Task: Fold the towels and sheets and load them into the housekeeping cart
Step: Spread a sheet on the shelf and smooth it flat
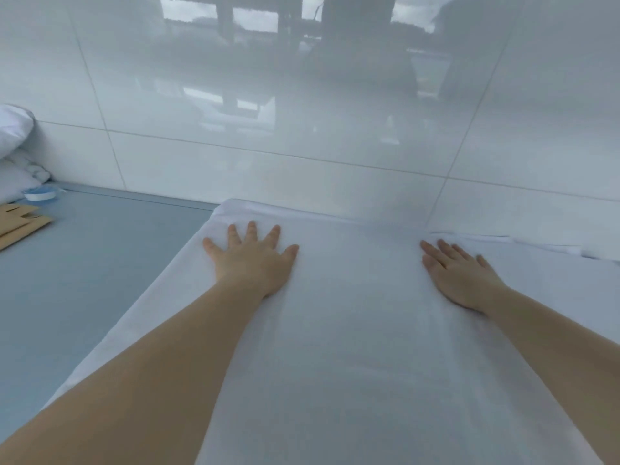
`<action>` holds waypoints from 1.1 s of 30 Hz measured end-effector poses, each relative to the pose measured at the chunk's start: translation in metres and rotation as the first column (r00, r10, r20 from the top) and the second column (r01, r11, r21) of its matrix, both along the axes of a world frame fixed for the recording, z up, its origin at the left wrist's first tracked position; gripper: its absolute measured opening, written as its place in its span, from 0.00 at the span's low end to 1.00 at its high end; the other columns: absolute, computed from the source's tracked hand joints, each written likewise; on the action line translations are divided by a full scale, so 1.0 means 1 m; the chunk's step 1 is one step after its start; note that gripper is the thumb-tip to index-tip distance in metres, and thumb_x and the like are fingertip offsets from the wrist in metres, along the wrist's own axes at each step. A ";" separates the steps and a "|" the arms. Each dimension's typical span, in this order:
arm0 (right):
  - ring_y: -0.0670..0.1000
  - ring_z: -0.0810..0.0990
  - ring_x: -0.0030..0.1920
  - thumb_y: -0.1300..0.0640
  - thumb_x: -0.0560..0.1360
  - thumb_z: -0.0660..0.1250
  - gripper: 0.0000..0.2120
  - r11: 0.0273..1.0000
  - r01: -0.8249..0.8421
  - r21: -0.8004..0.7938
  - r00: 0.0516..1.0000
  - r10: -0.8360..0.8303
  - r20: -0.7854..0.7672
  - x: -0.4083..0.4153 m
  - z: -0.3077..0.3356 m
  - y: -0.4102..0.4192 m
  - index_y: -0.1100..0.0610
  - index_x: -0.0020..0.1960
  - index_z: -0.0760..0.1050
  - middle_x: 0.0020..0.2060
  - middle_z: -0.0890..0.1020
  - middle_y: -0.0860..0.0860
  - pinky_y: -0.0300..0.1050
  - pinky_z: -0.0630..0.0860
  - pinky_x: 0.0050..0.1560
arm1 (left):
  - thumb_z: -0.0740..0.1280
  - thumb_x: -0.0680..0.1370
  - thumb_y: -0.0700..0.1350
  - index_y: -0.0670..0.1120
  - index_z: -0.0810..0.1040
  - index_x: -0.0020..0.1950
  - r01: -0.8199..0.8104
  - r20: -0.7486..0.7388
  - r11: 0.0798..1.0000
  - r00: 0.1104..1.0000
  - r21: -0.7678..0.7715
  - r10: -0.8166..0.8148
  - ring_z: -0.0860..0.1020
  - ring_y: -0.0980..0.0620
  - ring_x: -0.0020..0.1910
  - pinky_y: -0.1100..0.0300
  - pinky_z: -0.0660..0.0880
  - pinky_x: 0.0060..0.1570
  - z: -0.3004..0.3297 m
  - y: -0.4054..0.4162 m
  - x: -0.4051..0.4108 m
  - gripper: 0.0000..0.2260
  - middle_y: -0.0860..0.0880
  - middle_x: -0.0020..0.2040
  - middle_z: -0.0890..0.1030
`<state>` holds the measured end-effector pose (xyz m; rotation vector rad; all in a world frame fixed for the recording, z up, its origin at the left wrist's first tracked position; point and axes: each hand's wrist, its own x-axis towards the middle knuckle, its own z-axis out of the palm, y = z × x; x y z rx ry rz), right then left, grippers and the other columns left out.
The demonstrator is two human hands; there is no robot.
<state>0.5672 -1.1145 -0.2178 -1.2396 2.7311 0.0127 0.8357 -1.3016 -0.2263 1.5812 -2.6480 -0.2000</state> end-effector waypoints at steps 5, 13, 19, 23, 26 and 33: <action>0.51 0.46 0.78 0.44 0.82 0.43 0.24 0.999 0.032 -0.017 0.998 -0.031 0.059 0.028 0.006 0.024 0.44 0.78 0.47 0.78 0.46 0.46 0.61 0.44 0.74 | 0.46 0.83 0.51 0.49 0.57 0.77 0.027 -0.042 0.993 0.999 -0.117 -0.033 0.52 0.40 0.77 0.36 0.48 0.71 0.000 0.054 -0.023 0.23 0.45 0.78 0.57; 0.43 0.42 0.77 0.41 0.81 0.40 0.24 0.993 -0.070 -0.096 0.997 0.068 -0.022 0.039 -0.008 0.100 0.37 0.76 0.42 0.77 0.43 0.40 0.53 0.39 0.75 | 0.44 0.80 0.61 0.56 0.47 0.79 0.403 -0.049 0.913 0.912 -0.065 -0.407 0.42 0.43 0.78 0.30 0.38 0.68 -0.007 0.174 -0.093 0.28 0.49 0.80 0.47; 0.48 0.45 0.77 0.42 0.81 0.40 0.25 0.948 0.317 -0.026 0.948 -0.318 -0.027 -0.038 -0.001 0.175 0.42 0.78 0.44 0.78 0.45 0.45 0.58 0.42 0.75 | 0.43 0.77 0.67 0.50 0.42 0.79 0.254 0.033 0.967 0.966 0.024 -0.255 0.39 0.35 0.76 0.23 0.36 0.62 0.001 0.189 -0.118 0.35 0.44 0.79 0.43; 0.49 0.49 0.77 0.47 0.83 0.44 0.24 0.977 0.204 -0.064 0.979 -0.204 0.008 -0.045 0.004 0.137 0.48 0.77 0.51 0.78 0.51 0.44 0.64 0.47 0.73 | 0.41 0.78 0.65 0.51 0.40 0.79 0.413 0.043 0.911 0.910 0.002 -0.413 0.38 0.36 0.76 0.24 0.36 0.62 0.000 0.212 -0.152 0.33 0.42 0.79 0.40; 0.46 0.48 0.77 0.47 0.83 0.45 0.22 0.991 -0.048 -0.126 0.995 0.058 0.077 -0.037 0.003 0.088 0.41 0.76 0.54 0.77 0.52 0.40 0.64 0.41 0.73 | 0.39 0.76 0.68 0.58 0.39 0.78 0.475 0.037 0.879 0.880 -0.048 -0.474 0.38 0.38 0.76 0.24 0.35 0.62 -0.006 0.211 -0.165 0.33 0.45 0.79 0.41; 0.52 0.45 0.78 0.31 0.77 0.41 0.29 0.988 0.149 -0.034 0.989 -0.149 0.006 -0.107 0.000 0.091 0.37 0.76 0.45 0.78 0.46 0.43 0.60 0.41 0.75 | 0.38 0.72 0.72 0.60 0.39 0.77 0.475 0.003 0.878 0.880 -0.053 -0.476 0.37 0.41 0.77 0.27 0.35 0.64 -0.014 0.205 -0.164 0.36 0.48 0.79 0.41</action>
